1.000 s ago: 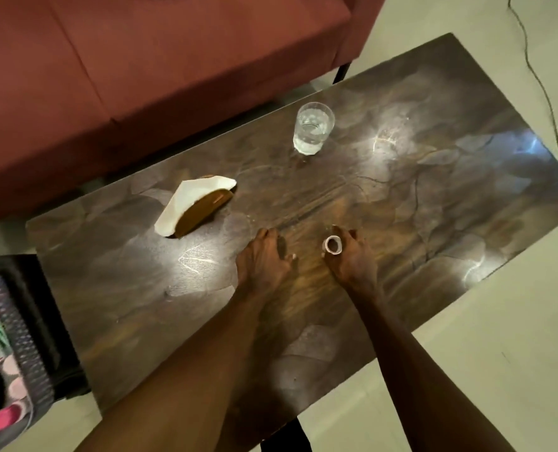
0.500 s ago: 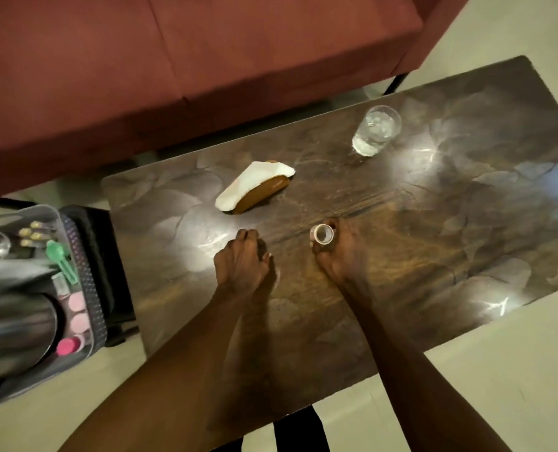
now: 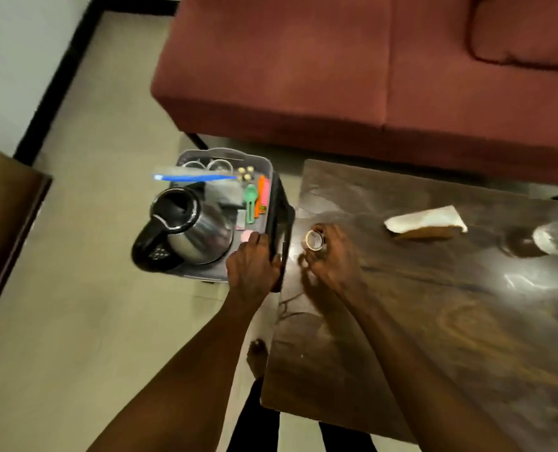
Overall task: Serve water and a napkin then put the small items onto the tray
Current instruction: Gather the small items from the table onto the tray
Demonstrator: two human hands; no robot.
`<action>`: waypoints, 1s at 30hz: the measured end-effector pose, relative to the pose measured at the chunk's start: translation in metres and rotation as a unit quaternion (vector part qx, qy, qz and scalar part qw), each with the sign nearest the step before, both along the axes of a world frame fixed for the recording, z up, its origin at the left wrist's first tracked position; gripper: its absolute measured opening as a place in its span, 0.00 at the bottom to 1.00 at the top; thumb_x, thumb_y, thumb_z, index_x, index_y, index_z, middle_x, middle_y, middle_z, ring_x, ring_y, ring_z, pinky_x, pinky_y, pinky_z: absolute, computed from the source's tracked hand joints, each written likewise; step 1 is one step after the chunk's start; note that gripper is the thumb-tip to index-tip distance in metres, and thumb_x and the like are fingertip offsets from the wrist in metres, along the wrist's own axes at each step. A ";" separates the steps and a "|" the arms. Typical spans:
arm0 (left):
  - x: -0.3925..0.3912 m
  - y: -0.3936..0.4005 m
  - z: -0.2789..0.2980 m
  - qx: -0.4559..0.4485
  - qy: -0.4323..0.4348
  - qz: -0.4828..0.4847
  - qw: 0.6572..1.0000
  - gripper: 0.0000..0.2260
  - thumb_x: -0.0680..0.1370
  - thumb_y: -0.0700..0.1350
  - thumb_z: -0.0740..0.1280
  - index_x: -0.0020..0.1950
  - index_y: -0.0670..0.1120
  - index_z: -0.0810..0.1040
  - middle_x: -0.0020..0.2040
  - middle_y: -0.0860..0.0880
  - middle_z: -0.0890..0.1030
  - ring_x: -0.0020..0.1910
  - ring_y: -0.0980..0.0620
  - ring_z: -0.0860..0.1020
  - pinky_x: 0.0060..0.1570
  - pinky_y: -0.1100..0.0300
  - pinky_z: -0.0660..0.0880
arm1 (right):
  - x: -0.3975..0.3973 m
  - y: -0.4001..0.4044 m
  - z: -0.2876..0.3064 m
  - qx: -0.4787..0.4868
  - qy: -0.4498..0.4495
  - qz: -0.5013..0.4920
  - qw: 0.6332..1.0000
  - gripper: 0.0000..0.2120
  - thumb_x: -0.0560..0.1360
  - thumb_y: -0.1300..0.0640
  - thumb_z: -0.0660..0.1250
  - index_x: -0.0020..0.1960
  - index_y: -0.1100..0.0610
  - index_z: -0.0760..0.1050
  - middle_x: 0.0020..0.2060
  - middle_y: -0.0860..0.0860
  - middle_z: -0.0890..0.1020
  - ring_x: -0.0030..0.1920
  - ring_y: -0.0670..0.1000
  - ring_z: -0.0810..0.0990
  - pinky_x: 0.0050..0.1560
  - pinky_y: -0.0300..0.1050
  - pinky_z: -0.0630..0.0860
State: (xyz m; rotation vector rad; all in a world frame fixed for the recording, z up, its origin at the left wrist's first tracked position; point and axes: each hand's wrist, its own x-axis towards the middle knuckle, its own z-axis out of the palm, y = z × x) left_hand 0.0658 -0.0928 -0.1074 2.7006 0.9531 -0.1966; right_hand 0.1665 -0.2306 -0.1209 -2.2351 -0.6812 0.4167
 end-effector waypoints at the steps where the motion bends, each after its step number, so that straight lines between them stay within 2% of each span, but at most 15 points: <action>1: -0.011 0.011 0.002 0.001 -0.005 0.014 1.000 0.16 0.75 0.55 0.66 0.59 0.49 0.74 0.56 0.48 0.77 0.53 0.45 0.80 0.46 0.51 0.75 | -0.004 0.017 0.006 0.007 0.005 0.022 1.000 0.18 0.70 0.60 0.73 0.58 0.52 0.74 0.51 0.45 0.75 0.50 0.45 0.74 0.49 0.29 0.66; 3: -0.031 0.029 0.004 0.003 -0.004 0.046 0.999 0.16 0.76 0.55 0.65 0.60 0.50 0.73 0.56 0.49 0.77 0.53 0.45 0.80 0.45 0.51 0.76 | -0.008 0.046 0.010 -0.004 0.004 0.062 0.998 0.16 0.70 0.60 0.72 0.57 0.54 0.75 0.51 0.47 0.75 0.50 0.48 0.75 0.47 0.30 0.66; 6: -0.060 0.048 0.001 0.010 0.000 0.089 0.996 0.15 0.76 0.56 0.65 0.59 0.49 0.73 0.55 0.48 0.77 0.51 0.43 0.81 0.43 0.53 0.75 | -0.010 0.089 0.003 -0.064 -0.008 0.130 0.989 0.18 0.69 0.56 0.72 0.58 0.57 0.77 0.53 0.55 0.79 0.52 0.56 0.78 0.50 0.46 0.74; 8: -0.073 0.056 -0.004 0.004 -0.003 0.103 0.995 0.16 0.76 0.55 0.67 0.59 0.49 0.73 0.56 0.48 0.78 0.51 0.43 0.81 0.44 0.53 0.75 | -0.010 0.111 -0.008 -0.120 -0.057 0.172 0.976 0.19 0.66 0.55 0.72 0.57 0.55 0.77 0.52 0.55 0.80 0.53 0.60 0.78 0.53 0.51 0.73; 10: -0.082 0.064 -0.011 -0.005 -0.001 0.113 0.994 0.18 0.76 0.55 0.67 0.62 0.49 0.72 0.58 0.49 0.78 0.52 0.43 0.81 0.45 0.53 0.75 | -0.012 0.129 -0.018 -0.166 -0.105 0.206 0.959 0.19 0.67 0.54 0.72 0.57 0.53 0.77 0.54 0.53 0.80 0.56 0.58 0.76 0.57 0.50 0.66; 12: -0.086 0.068 -0.016 -0.007 0.007 0.116 0.993 0.18 0.76 0.55 0.67 0.63 0.50 0.71 0.59 0.50 0.77 0.54 0.44 0.80 0.47 0.52 0.75 | -0.014 0.140 -0.028 -0.197 -0.134 0.243 0.940 0.18 0.68 0.53 0.72 0.57 0.52 0.77 0.54 0.52 0.80 0.59 0.57 0.74 0.56 0.50 0.62; 15: -0.090 0.075 -0.026 -0.009 0.017 0.115 0.993 0.18 0.77 0.54 0.65 0.64 0.49 0.71 0.60 0.50 0.77 0.55 0.45 0.80 0.48 0.53 0.75 | -0.019 0.151 -0.047 -0.239 -0.170 0.292 0.910 0.18 0.68 0.54 0.72 0.58 0.53 0.77 0.54 0.52 0.80 0.58 0.58 0.74 0.54 0.52 0.63; 20: -0.093 0.084 -0.038 -0.017 0.026 0.107 0.994 0.16 0.78 0.53 0.63 0.64 0.50 0.70 0.59 0.51 0.78 0.56 0.47 0.80 0.48 0.55 0.75 | -0.027 0.156 -0.068 -0.269 -0.197 0.344 0.878 0.19 0.68 0.55 0.73 0.58 0.58 0.76 0.54 0.56 0.81 0.56 0.61 0.76 0.56 0.54 0.65; 30: -0.093 0.088 -0.044 -0.019 0.032 0.106 0.994 0.15 0.78 0.53 0.62 0.64 0.50 0.73 0.57 0.51 0.81 0.52 0.49 0.81 0.45 0.59 0.73 | -0.024 0.165 -0.072 -0.276 -0.185 0.346 0.878 0.23 0.67 0.54 0.74 0.60 0.57 0.75 0.57 0.55 0.80 0.59 0.60 0.75 0.59 0.54 0.65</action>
